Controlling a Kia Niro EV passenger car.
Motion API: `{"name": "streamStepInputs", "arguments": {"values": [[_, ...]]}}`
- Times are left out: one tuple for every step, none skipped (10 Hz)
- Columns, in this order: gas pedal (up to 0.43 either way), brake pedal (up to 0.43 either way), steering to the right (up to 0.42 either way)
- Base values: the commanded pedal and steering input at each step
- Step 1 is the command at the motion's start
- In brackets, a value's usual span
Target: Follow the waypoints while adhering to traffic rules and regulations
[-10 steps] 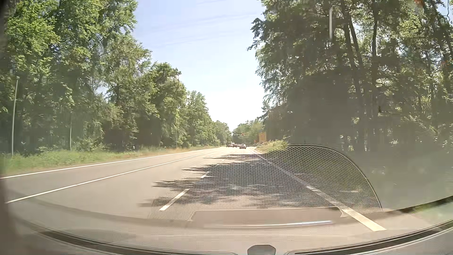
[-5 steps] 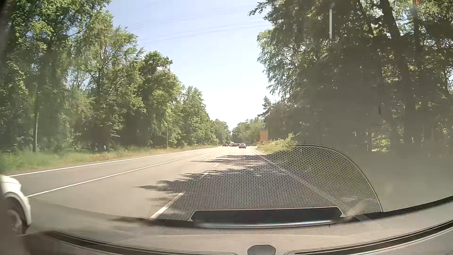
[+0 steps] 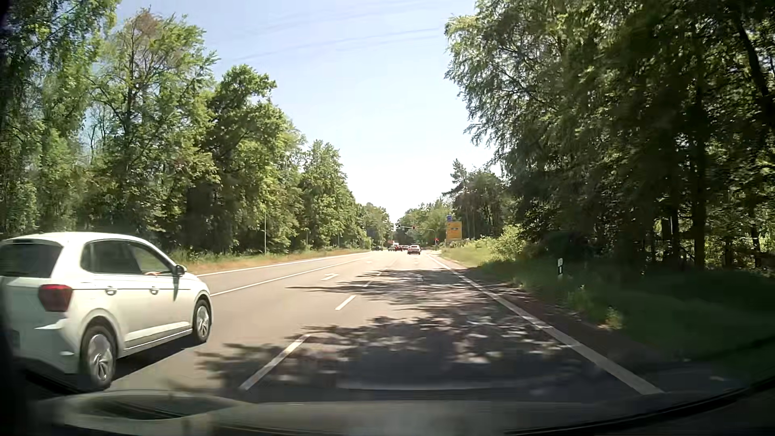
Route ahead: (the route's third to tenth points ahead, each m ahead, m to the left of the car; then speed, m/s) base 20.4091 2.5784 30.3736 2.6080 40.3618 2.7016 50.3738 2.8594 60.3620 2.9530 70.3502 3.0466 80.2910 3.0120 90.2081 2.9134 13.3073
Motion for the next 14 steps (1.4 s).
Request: {"name": "streamStepInputs", "arguments": {"values": [[0.0,0.152,0.001],[0.0,0.152,0.001],[0.0,0.159,0.001],[0.0,0.165,0.001],[0.0,0.171,0.001],[0.0,0.183,0.002],[0.0,0.183,0.001],[0.0,0.189,0.001],[0.0,0.195,0.001],[0.0,0.195,0.002],[0.0,0.201,0.001],[0.0,0.201,0.001],[0.0,0.207,0.001],[0.0,0.207,0.001]]}}
